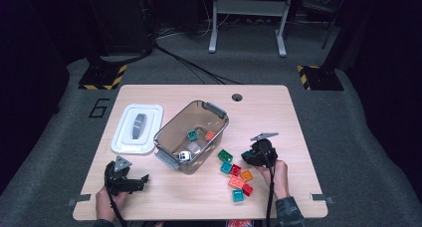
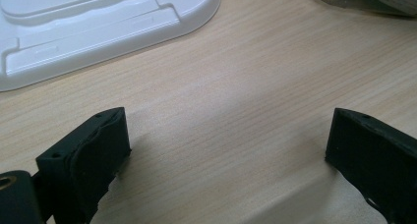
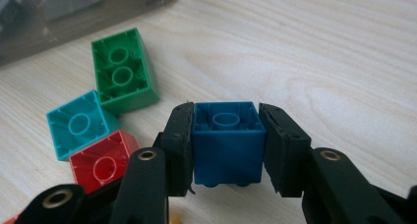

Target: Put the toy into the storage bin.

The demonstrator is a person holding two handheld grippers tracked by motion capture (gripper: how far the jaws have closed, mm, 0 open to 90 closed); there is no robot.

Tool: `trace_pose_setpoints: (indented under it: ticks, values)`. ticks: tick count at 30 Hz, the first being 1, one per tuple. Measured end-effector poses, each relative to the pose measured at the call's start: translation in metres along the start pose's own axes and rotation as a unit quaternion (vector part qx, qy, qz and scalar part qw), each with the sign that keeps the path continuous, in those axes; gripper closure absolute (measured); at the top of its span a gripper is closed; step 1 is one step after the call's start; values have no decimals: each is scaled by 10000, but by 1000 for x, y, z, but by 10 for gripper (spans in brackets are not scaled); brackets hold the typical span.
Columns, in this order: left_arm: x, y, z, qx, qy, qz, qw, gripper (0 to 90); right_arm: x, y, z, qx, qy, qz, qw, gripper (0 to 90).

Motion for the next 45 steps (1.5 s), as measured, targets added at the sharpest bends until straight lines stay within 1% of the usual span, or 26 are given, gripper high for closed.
trace_pose_setpoints:
  ticks: [1,3,5,6,7,10,11,13,16,17,26,29,32,33,35,36,39,42,43,45]
  values:
    - [0,0,0,1,-1,1,10000,28,0,0,0,0,0,0,10000,588]
    - [0,0,0,0,2,0,10000,28,-6,-4,0,19,21,149,9999,588]
    - [0,0,0,0,-1,1,10000,28,-8,-6,-1,-6,26,156,9999,588]
    - [0,0,0,-1,-1,1,10000,27,-10,-8,-2,27,-9,189,9998,588]
    - [0,0,0,1,1,0,10000,28,-14,-11,-2,7,-66,256,9997,589]
    - [0,0,0,9,-1,0,10000,28,-18,-15,-3,18,-87,287,9995,588]
    - [0,0,0,-1,-1,1,10000,28,-20,-17,-4,5,-50,304,9995,589]
    - [0,0,0,-1,0,0,10000,28,-26,-21,-5,27,-157,342,9993,588]
    - [0,0,0,-2,2,1,10000,28,-30,-23,-6,54,-188,359,9992,588]
    - [0,0,0,0,-1,-1,10000,28,-34,-26,-6,75,-265,396,9988,589]
    - [0,0,0,2,0,0,10000,27,-49,-37,-10,115,-363,513,9980,589]
    - [0,0,0,0,0,-1,10000,28,-56,-43,-12,110,-444,571,9973,589]
    - [0,0,0,3,2,-1,10000,27,-64,-48,-16,118,-443,625,9970,588]
    - [0,0,0,3,2,-1,10000,28,-64,-48,-16,118,-443,625,9970,588]
    - [0,0,0,1,1,-1,10000,28,-72,-53,-17,103,-524,712,9960,589]
    - [0,0,0,1,1,-1,10000,28,-72,-53,-17,103,-524,712,9960,589]
    - [0,0,0,12,2,-2,10000,28,-81,-58,-21,116,-583,749,9954,589]
    - [0,0,0,3,3,-2,10000,28,-86,-61,-23,139,-617,765,9951,589]
    - [0,0,0,3,4,-2,10000,27,-91,-63,-24,149,-667,804,9944,589]
    - [0,0,0,4,5,-2,10000,28,-93,-64,-25,147,-657,816,9944,589]
Point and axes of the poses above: each handheld gripper's, and its own axes: y roughly forward along the jaws, x roughly out of its underside, z roughly to its right, the point moved 2 cm from there along y, roughly forward along the jaws, and after that the axes turned 3 degrees about -z, right-handed, at the moved point
